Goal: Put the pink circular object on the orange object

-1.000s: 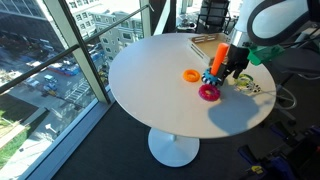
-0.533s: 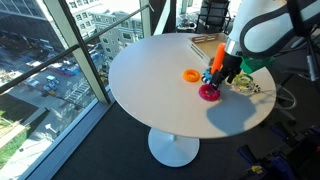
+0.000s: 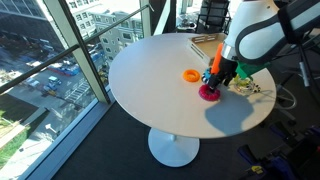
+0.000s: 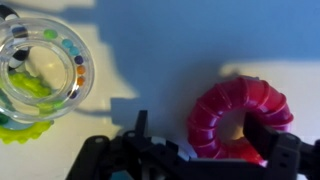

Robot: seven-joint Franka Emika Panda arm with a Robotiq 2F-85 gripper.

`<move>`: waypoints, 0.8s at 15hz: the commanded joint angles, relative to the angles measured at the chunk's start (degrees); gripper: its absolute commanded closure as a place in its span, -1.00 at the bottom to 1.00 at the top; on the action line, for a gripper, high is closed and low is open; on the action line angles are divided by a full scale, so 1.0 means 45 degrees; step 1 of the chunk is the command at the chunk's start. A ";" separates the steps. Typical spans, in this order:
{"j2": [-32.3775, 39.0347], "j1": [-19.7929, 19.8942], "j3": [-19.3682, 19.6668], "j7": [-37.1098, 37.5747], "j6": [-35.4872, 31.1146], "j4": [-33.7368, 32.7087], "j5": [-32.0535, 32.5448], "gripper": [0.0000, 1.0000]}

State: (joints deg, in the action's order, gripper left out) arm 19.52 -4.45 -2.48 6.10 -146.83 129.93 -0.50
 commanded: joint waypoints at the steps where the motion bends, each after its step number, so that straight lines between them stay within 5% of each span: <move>1: 0.0217 -0.0182 0.0140 0.0433 -0.0044 -0.0345 0.0138 -0.40; 8: -0.0063 -0.0219 0.0022 0.0331 0.0170 -0.0310 0.0047 0.76; 12: -0.0432 -0.0137 -0.0162 -0.0016 0.0459 -0.0245 -0.0150 0.80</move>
State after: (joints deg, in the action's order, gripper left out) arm 19.60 -5.17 -2.71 6.70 -146.89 128.99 -0.50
